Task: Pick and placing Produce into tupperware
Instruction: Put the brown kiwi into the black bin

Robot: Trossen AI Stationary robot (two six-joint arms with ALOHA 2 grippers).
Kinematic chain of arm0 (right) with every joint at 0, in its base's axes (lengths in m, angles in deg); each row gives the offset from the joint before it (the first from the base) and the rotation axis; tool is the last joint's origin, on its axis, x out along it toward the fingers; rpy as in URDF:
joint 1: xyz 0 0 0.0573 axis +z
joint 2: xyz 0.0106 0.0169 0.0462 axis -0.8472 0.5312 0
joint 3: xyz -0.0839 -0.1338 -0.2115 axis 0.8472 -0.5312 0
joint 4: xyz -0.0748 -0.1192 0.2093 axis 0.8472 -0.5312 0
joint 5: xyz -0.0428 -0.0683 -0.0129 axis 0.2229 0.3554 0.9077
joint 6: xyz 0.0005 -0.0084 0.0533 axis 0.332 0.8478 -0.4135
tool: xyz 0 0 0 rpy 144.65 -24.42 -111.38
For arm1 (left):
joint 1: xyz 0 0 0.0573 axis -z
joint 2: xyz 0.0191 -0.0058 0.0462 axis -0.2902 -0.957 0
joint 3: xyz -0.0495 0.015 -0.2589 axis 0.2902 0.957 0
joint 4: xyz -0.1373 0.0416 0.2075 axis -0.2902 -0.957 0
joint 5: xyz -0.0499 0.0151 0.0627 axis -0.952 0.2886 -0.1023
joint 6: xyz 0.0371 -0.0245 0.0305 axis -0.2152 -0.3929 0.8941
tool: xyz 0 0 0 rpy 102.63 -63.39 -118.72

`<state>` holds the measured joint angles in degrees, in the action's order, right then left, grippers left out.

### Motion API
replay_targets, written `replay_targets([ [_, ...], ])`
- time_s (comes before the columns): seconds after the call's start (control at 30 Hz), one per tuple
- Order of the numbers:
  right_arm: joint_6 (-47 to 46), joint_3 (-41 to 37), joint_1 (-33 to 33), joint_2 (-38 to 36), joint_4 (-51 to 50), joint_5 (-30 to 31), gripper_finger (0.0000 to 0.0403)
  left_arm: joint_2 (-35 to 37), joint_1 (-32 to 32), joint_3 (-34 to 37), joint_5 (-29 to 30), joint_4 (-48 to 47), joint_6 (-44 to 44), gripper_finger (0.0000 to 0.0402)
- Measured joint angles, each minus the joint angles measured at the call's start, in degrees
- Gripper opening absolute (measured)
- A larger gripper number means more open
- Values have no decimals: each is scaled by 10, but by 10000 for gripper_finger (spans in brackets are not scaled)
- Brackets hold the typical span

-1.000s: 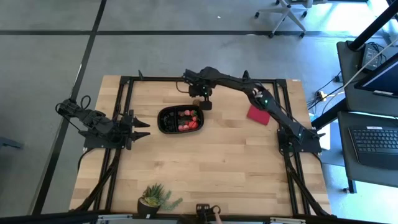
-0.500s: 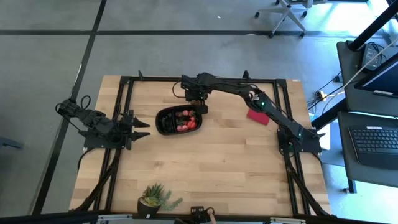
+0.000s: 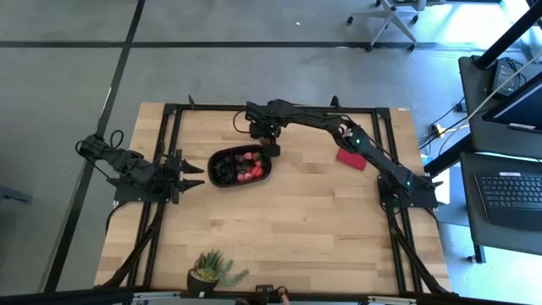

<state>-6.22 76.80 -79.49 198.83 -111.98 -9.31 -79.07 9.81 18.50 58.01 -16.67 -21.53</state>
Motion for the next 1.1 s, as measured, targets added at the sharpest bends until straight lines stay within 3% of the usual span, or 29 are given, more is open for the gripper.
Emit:
replay_targets([
  [0.5,-65,0,1,8,33,-17,380,0,0,0,0,0,0,179],
  [0.7,-61,0,2,22,17,48,375,0,0,0,0,0,0,179],
  [1.1,-48,0,2,22,14,59,306,0,0,0,0,0,1,179],
])
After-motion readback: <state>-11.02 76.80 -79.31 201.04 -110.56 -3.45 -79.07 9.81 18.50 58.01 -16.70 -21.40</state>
